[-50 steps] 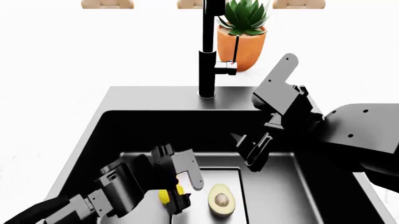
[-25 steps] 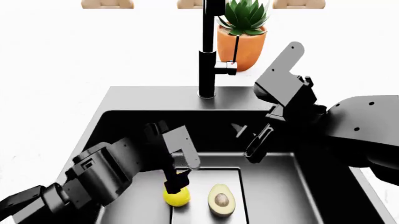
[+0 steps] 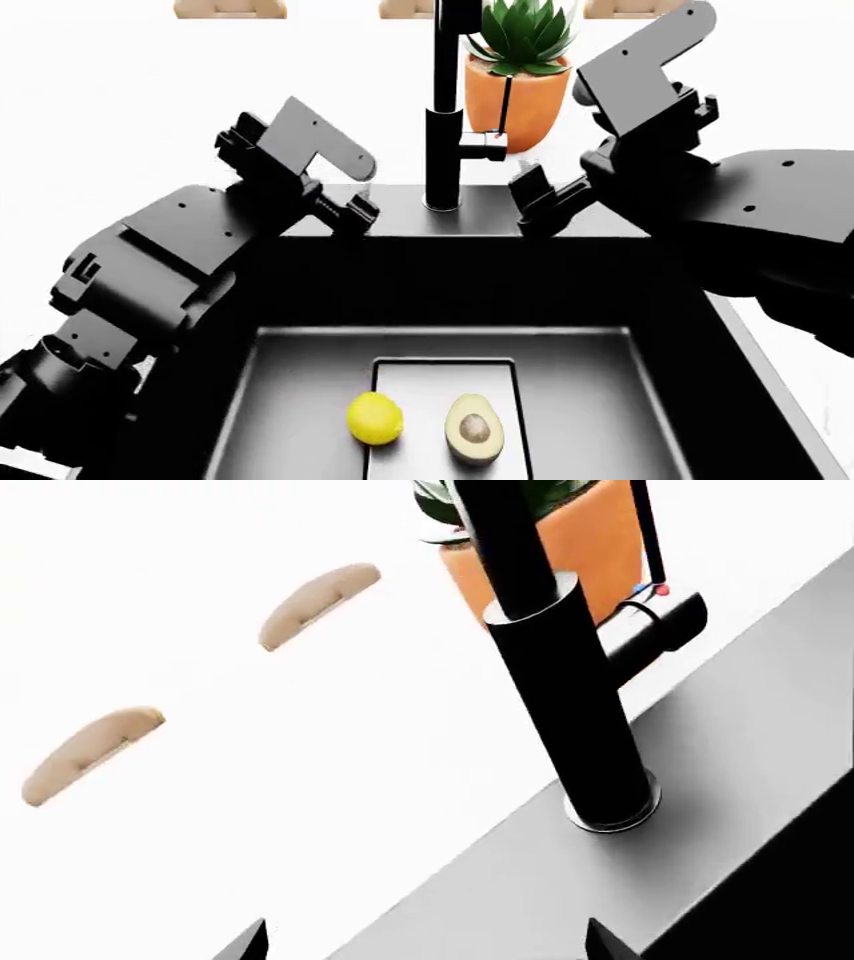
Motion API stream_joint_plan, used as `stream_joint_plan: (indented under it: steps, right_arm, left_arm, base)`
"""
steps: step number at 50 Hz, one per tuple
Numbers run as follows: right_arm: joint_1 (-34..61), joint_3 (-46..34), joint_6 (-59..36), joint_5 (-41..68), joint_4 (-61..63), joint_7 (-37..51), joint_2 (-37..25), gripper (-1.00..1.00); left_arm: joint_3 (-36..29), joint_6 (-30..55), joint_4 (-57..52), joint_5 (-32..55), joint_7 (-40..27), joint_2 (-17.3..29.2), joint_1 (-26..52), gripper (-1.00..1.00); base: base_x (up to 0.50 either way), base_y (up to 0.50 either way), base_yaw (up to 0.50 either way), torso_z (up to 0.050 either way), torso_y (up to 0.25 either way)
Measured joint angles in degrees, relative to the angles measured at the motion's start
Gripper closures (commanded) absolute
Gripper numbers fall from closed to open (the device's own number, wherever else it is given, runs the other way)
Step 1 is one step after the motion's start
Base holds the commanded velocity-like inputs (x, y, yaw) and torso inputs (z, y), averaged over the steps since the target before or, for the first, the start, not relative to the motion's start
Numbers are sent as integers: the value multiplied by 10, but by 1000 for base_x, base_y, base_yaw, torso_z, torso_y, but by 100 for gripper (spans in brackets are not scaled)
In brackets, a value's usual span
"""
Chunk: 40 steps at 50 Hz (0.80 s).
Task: Pick up the fruits and vegetables and place them in the sink. Turn on the sink faucet to wash them. Then turn the sink off and put them in the tray.
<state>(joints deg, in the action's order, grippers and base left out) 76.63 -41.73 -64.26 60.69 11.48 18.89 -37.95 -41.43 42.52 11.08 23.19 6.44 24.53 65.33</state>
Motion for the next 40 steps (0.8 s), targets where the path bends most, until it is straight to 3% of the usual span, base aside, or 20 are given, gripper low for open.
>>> stream_joint_plan:
  steps: [17,40]
  right_arm:
    - [-23,20,119,-65,-86,11,54,-100]
    - [-37,27,226,-108,-217,-28,122,-100]
  left_arm:
    - [94,-47,92,5,-85,-45,34,-100]
    - [120,-81,167,0,-114,-73,56,-100]
  base:
    - [0,0,0,0,0]
    - [0,0,0,0,0]
